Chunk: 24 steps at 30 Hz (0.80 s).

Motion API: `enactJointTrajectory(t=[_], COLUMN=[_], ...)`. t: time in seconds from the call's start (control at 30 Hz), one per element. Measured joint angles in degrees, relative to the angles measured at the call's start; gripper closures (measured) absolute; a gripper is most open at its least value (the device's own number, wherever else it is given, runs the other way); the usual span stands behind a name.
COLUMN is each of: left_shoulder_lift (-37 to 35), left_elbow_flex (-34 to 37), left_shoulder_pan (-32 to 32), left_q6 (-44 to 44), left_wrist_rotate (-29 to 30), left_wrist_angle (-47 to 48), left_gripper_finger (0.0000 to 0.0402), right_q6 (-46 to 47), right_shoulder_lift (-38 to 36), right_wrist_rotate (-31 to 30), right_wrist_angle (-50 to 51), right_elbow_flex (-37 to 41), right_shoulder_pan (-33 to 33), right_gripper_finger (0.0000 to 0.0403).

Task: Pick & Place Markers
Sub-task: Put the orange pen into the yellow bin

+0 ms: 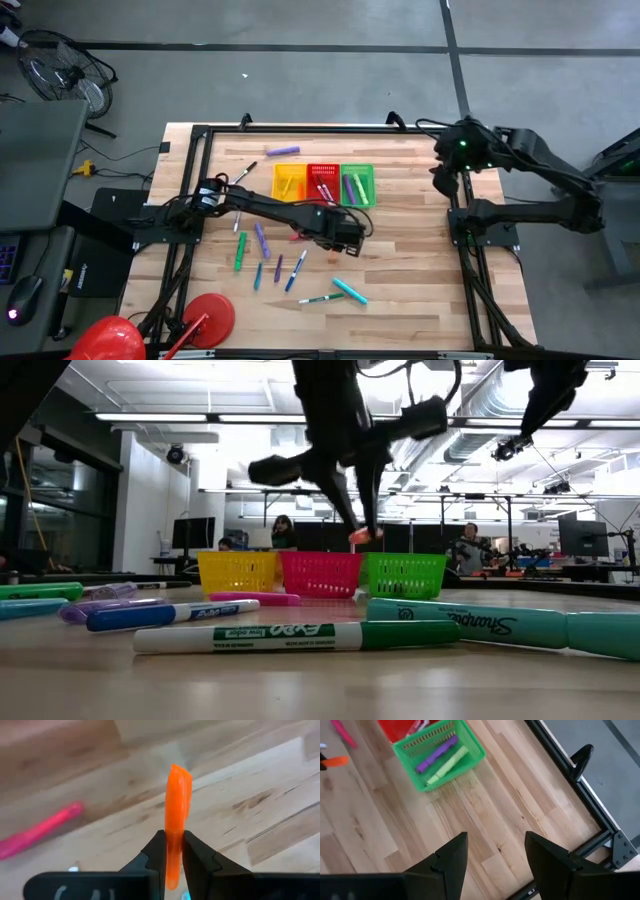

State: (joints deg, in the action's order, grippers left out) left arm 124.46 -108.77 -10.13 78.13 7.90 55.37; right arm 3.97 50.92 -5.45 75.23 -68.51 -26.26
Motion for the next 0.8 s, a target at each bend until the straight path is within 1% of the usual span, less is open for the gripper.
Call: enactJointTrajectory(t=[0.37,0.6,0.7,0.8], left_shoulder_lift=[-0.1,-0.2,-0.2,-0.2], left_elbow_flex=[-8.9,-15.3,-18.0,-21.1], left_shoulder_pan=[1.2,2.9,3.6,4.3], left_q6=[-1.0,-1.4,-1.9,-2.8], left_wrist_rotate=[8.3,12.9,16.0,19.1], left_wrist_angle=[9.9,12.1,12.9,16.2], left_gripper_finger=[0.036,0.036,0.036,0.036], right_q6=[0.0,0.3,0.4,0.4], right_shoulder_lift=[-8.8,-14.1,-16.0,-17.2], right_wrist_rotate=[3.1,3.4,5.0,5.9], right_wrist_angle=[3.0,5.9,5.9,5.9], right_elbow_flex=[0.0,0.0,0.0,0.0], right_shoulder_pan=[0.0,0.0,0.0,0.0], right_gripper_finger=[0.0217,0.0217,0.0217,0.0217])
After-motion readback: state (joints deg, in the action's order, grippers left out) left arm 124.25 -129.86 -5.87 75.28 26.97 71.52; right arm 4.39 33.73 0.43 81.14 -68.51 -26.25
